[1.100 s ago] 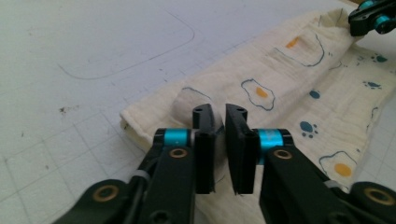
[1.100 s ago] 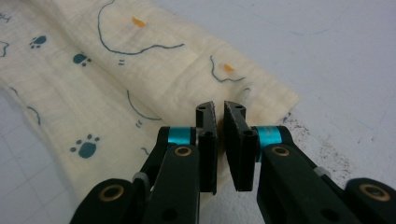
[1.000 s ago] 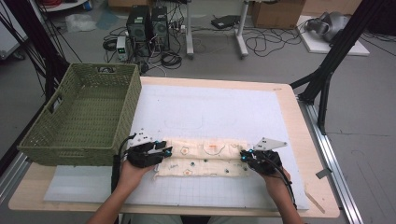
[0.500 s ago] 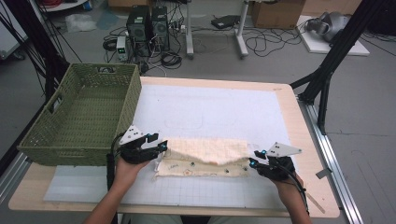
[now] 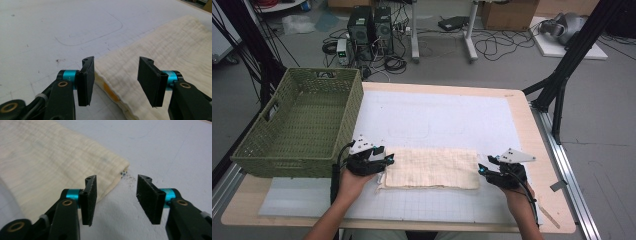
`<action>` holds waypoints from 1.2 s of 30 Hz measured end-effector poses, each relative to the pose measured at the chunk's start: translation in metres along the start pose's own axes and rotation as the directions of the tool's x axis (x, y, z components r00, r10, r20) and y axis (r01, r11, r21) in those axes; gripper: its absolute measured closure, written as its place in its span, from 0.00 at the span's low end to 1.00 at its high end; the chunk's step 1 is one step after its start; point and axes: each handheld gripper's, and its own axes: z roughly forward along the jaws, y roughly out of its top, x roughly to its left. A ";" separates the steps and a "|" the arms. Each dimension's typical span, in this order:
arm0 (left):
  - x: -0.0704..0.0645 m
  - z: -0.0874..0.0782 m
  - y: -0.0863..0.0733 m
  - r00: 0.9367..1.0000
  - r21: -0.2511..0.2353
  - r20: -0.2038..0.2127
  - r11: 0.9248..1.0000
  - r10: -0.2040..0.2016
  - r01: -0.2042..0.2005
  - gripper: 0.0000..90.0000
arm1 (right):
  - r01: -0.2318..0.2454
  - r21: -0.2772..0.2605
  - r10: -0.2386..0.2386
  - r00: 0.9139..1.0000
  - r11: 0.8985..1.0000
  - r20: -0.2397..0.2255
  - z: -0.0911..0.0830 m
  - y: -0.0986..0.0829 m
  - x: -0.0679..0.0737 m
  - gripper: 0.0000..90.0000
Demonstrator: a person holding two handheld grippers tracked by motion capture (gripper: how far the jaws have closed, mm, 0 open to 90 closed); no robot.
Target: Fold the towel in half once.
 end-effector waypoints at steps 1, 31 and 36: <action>0.001 0.002 0.002 1.000 0.001 -0.007 1.000 -0.004 0.004 0.53 | -0.004 -0.002 0.004 1.000 1.000 0.005 0.002 0.001 0.000 0.51; 0.015 0.035 0.015 0.998 0.184 0.012 0.981 0.056 -0.057 0.96 | 0.049 0.144 -0.021 0.982 0.988 -0.187 0.060 0.024 -0.018 0.94; 0.017 0.030 0.022 0.997 0.058 -0.055 0.997 0.055 -0.051 0.96 | 0.076 0.075 -0.065 0.989 0.994 -0.130 0.050 0.023 -0.012 0.94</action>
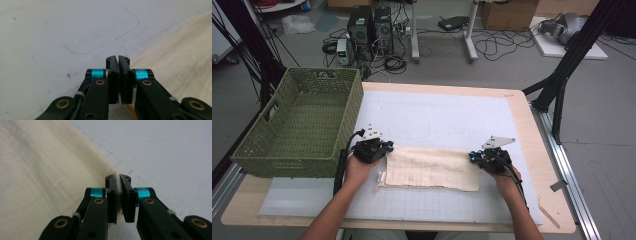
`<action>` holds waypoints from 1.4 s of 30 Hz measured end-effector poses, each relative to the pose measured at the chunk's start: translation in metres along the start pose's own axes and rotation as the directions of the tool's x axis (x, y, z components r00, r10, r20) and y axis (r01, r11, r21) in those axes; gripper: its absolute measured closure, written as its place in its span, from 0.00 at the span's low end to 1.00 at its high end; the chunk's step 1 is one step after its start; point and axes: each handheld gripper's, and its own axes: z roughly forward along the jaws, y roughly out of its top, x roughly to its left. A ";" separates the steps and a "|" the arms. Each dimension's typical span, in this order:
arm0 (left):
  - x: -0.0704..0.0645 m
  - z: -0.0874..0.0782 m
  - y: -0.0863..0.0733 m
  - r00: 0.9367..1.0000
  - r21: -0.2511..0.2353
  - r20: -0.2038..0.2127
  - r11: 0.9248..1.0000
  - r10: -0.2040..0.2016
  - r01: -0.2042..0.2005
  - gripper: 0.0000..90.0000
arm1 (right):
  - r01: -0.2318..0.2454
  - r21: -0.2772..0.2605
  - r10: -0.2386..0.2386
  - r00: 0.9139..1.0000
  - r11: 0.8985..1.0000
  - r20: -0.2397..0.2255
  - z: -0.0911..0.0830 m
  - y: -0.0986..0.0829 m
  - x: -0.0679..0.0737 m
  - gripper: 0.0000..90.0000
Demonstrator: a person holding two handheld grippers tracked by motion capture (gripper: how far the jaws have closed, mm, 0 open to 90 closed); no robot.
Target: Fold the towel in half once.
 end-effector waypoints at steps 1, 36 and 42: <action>0.001 0.000 0.002 1.000 -0.011 -0.013 1.000 0.002 -0.002 0.96 | -0.003 -0.020 0.003 1.000 1.000 0.016 -0.001 0.001 0.000 0.94; -0.007 0.000 -0.001 1.000 0.008 0.022 1.000 -0.002 0.001 0.70 | -0.029 -0.085 0.041 0.989 0.996 0.143 -0.004 0.007 0.015 0.63; -0.022 0.004 -0.012 0.997 0.067 0.069 0.997 0.041 -0.046 0.71 | -0.002 -0.055 0.005 0.998 0.998 0.062 0.001 0.001 0.032 0.68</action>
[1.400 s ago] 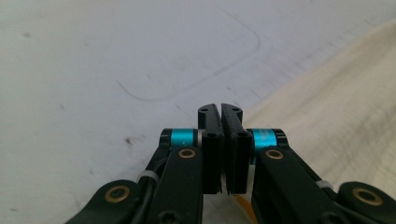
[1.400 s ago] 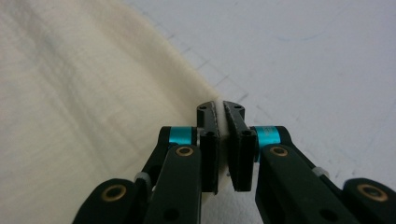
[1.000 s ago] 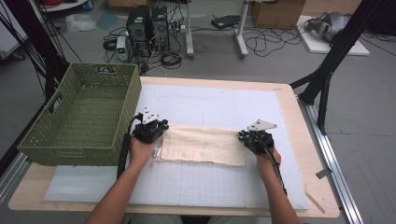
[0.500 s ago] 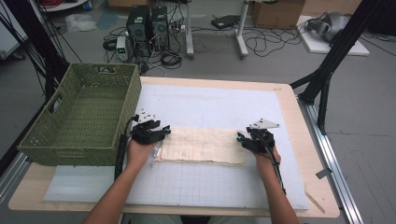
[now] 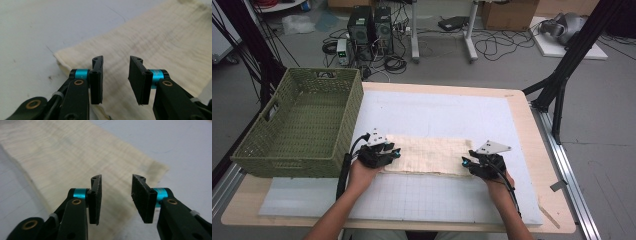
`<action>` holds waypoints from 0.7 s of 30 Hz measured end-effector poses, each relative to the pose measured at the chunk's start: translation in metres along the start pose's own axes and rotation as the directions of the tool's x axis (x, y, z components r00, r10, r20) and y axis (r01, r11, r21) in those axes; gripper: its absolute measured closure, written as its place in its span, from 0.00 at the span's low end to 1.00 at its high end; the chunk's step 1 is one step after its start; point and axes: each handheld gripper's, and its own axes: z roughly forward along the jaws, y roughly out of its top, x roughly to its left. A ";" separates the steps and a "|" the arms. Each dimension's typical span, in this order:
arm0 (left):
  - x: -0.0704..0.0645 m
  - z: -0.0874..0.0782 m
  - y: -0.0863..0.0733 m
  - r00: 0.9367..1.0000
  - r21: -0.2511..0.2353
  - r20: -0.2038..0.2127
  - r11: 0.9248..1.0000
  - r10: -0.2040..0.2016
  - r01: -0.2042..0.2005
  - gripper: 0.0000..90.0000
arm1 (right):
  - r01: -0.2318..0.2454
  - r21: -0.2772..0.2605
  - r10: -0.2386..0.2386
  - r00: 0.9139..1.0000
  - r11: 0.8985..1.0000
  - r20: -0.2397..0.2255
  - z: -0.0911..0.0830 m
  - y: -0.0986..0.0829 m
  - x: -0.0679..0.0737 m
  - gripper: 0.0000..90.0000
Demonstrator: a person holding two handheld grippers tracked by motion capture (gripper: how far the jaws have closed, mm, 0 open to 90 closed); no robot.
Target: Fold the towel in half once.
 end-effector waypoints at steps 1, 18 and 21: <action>-0.001 0.001 -0.001 1.000 0.013 0.009 1.000 -0.004 0.004 0.71 | 0.007 0.015 -0.006 1.000 1.000 -0.012 0.002 -0.001 0.003 0.69; -0.013 -0.015 -0.017 0.999 0.052 0.018 0.998 0.036 -0.037 0.65 | 0.029 0.067 -0.015 0.982 0.997 -0.190 -0.007 -0.017 0.014 0.79; -0.011 -0.018 -0.019 0.999 0.047 0.029 0.998 0.037 -0.039 0.67 | 0.021 0.070 -0.008 0.983 0.997 -0.183 -0.012 -0.020 0.009 0.77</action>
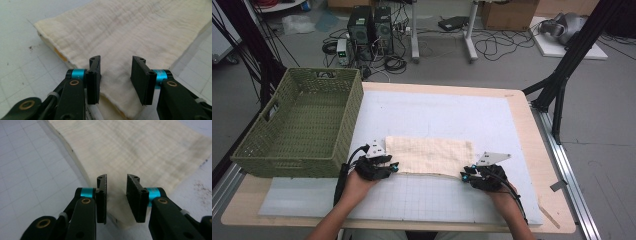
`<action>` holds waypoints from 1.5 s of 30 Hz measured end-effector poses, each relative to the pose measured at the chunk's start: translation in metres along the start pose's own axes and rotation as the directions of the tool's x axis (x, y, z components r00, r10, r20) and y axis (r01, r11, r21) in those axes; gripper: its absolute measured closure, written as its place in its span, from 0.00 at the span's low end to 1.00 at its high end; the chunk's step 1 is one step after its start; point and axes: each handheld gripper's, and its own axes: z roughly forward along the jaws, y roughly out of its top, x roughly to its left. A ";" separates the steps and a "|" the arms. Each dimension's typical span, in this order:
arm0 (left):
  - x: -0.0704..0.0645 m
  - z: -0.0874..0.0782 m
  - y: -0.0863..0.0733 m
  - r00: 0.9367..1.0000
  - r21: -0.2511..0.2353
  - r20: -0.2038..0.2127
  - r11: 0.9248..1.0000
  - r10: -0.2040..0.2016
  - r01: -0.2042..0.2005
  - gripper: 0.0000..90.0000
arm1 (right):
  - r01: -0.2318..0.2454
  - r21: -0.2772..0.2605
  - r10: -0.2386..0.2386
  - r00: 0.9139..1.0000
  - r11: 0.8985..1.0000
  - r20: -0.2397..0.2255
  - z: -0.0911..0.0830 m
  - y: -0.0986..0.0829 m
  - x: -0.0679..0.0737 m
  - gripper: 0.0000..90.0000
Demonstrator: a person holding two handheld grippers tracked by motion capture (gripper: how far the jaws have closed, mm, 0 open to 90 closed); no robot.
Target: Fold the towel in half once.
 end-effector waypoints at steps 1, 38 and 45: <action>0.001 -0.001 -0.001 1.000 -0.002 0.003 1.000 -0.002 0.002 0.69 | -0.009 0.001 0.009 1.000 1.000 0.001 -0.001 -0.001 -0.001 0.77; 0.016 -0.023 0.004 0.995 -0.329 0.035 0.939 -0.091 0.097 0.22 | -0.120 -0.214 0.185 0.931 0.969 0.315 -0.052 -0.013 -0.029 0.12; 0.016 -0.023 0.004 0.995 -0.323 0.039 0.941 -0.089 0.096 0.22 | -0.113 -0.221 0.180 0.933 0.969 0.311 -0.052 -0.011 -0.027 0.12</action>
